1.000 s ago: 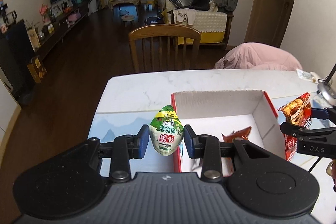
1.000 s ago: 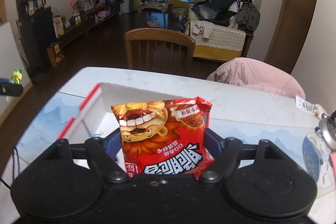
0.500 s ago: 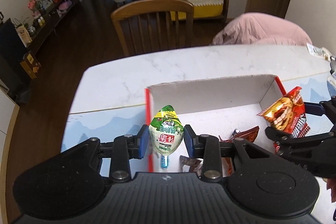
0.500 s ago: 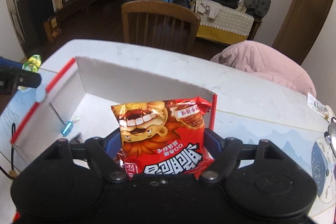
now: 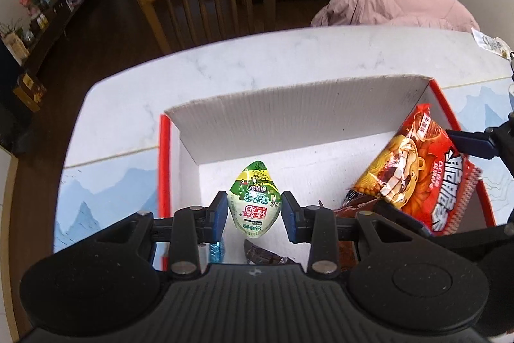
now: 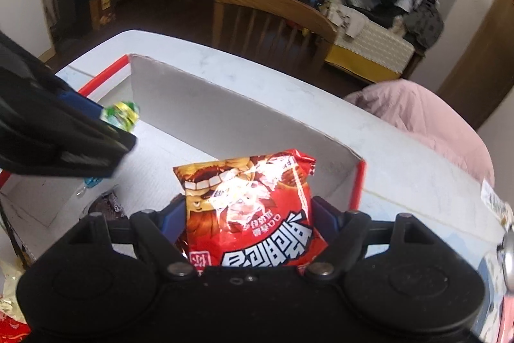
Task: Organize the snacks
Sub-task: 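Carry the green candy and red chip bag over the red box and lower them, then open both tools to drop the candy and chip bag into the box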
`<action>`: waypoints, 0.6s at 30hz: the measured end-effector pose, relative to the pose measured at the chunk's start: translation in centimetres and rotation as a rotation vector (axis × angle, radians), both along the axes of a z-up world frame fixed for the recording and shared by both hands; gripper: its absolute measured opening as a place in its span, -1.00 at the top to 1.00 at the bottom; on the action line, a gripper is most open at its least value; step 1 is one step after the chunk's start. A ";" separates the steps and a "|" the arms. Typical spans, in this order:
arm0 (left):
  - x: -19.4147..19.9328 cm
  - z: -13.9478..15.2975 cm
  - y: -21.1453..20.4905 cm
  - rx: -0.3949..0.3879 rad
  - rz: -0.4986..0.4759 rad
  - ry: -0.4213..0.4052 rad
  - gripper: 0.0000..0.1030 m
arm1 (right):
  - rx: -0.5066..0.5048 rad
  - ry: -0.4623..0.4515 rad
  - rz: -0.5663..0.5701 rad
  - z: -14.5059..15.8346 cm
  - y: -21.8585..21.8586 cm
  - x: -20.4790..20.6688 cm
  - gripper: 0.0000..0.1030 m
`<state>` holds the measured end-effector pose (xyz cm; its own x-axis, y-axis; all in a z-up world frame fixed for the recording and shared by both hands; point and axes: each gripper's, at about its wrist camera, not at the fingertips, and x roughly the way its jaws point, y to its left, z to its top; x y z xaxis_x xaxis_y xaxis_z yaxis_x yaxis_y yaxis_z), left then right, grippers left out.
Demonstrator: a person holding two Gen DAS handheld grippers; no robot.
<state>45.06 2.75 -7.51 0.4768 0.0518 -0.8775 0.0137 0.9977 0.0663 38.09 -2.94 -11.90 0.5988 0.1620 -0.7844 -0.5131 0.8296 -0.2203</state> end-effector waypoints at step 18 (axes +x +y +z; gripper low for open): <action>0.6 -2.7 0.7 -0.045 0.027 0.106 0.30 | 0.003 0.027 0.072 -0.4 -0.3 0.5 -0.52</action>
<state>45.66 3.49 -10.18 0.3798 0.0222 -0.9248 -0.0083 0.9998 0.0206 38.64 -3.20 -12.33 0.5644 0.2060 -0.7994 -0.5769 0.7910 -0.2035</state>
